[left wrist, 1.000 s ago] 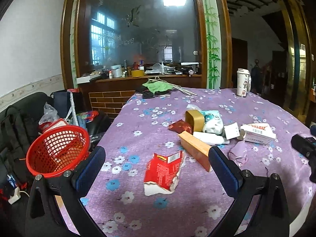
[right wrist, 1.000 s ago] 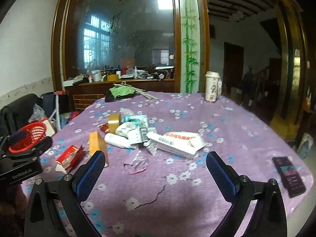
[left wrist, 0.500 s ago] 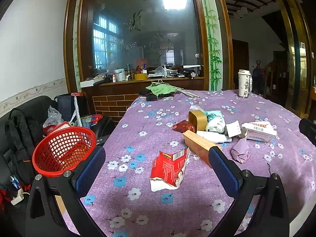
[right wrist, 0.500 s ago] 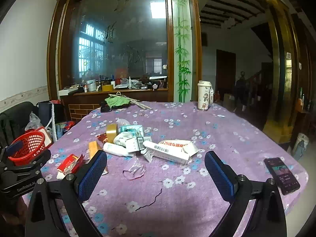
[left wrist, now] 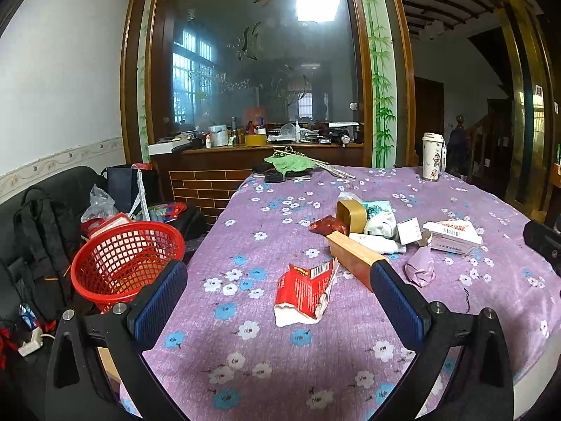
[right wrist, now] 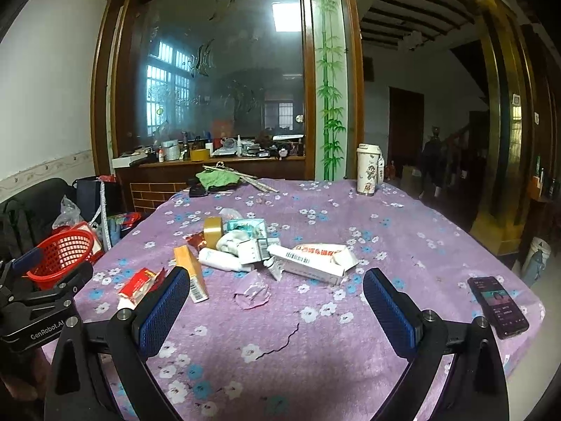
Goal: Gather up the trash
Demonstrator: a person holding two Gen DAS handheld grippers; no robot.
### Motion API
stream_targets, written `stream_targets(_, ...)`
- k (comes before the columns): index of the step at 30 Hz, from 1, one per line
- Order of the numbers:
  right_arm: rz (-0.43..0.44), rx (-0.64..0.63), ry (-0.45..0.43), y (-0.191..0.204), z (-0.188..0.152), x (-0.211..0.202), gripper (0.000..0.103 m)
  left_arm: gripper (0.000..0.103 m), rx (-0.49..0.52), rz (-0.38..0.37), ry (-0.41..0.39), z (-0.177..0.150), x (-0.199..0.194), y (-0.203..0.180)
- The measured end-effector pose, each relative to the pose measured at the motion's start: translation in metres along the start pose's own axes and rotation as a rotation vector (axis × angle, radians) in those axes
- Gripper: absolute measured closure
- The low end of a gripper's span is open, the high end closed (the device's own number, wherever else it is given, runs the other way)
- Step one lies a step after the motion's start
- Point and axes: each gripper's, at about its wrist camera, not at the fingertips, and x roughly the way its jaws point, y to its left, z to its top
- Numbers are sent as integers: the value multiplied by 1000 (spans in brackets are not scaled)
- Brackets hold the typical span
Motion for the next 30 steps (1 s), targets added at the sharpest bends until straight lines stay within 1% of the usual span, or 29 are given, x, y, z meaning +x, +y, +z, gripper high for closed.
stream_targets(5,14,-10,26,6,-6,-5,2,0,-21,-4,6,0,-8,7)
stream_targets(11,22,-8,35,8,-5,-12,2,0,-19,-16,22,0,-14,5)
stream_targets(18,24,-17,19,11,-4,-25,2,0,-15,-26,-7,0,-30,4)
stream_targets(30,29,-23,31,14,-4,-25,2,0,-29,-25,13,0,-30,8)
